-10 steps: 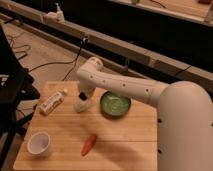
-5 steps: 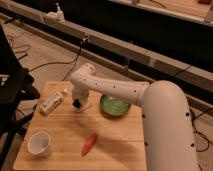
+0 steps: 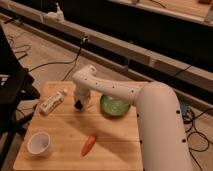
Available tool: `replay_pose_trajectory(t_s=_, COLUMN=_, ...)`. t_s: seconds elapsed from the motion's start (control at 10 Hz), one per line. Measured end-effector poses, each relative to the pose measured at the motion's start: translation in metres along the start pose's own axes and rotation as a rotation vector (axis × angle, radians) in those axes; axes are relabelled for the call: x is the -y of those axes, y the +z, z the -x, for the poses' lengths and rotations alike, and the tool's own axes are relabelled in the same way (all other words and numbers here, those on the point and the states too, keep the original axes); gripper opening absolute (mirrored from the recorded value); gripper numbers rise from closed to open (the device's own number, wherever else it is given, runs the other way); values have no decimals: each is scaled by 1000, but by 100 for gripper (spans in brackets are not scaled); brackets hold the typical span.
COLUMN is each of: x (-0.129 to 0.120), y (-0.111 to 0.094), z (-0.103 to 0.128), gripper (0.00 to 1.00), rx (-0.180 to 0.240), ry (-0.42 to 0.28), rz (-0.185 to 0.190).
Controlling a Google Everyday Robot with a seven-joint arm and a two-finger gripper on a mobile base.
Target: Place the eraser on the white sponge
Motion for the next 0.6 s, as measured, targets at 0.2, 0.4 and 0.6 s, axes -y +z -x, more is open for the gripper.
replay_pose_trajectory(t_s=0.2, x=4, y=-3, z=-4, gripper=62, rx=-4, ry=-2, rz=-7)
replay_pose_trajectory(t_s=0.4, x=9, y=-15, z=-12, gripper=62, rx=-20, ry=3, rz=-29)
replay_pose_trajectory(t_s=0.6, x=13, y=-32, z=-25, gripper=62, rx=-47, ry=13, rz=-55)
